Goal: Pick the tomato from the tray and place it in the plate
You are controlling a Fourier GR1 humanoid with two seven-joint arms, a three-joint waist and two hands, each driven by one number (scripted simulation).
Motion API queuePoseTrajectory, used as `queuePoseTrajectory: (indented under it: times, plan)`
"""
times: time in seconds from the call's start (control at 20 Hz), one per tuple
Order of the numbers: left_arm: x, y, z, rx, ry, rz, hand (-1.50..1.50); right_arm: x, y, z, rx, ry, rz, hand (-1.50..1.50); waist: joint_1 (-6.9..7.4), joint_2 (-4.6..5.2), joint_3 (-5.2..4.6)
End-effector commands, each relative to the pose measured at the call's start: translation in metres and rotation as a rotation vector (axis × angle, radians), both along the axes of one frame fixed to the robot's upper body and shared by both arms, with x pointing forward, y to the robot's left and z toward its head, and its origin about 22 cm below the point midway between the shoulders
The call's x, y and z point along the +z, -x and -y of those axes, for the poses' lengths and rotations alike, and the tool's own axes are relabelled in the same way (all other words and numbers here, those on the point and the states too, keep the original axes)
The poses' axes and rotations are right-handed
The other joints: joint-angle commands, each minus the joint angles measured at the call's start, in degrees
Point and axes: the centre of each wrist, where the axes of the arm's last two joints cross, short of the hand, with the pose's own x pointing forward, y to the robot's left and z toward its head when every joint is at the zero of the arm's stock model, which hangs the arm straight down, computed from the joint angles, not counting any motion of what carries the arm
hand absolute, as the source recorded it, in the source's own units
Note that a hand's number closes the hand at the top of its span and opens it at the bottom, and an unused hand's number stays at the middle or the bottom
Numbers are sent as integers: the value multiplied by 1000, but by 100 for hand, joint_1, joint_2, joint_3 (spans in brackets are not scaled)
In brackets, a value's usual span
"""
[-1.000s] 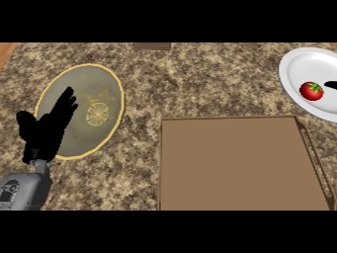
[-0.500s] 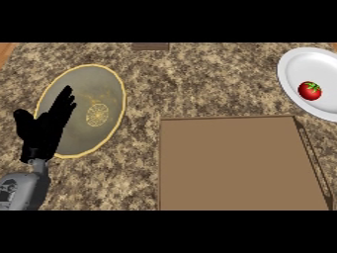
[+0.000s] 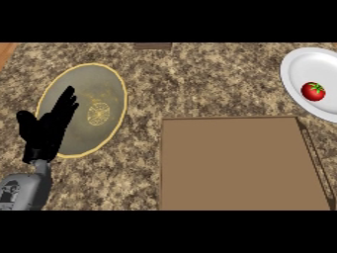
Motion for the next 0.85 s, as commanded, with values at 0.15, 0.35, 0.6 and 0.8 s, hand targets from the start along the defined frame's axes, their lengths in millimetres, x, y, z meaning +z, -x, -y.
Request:
queuePoseTrajectory:
  times: [0.15, 0.35, 0.6, 0.8]
  plan:
    - [-9, -1, -15, -9, 8, 2, 0, -3, 22, 19, -31, 21, 6, -150, 43, 33, 5]
    - [4, -11, -11, -6, -6, 16, 0, 0, 36, 32, -50, 40, 7, -150, 45, 35, 10]
    - [4, -11, -3, -23, 4, 27, 0, -4, 42, 36, -75, 81, -46, -150, 89, 51, 17]
    - [5, -1, 4, -16, 1, 7, 0, -6, 53, 43, -86, 73, -50, -150, 114, 31, 21]
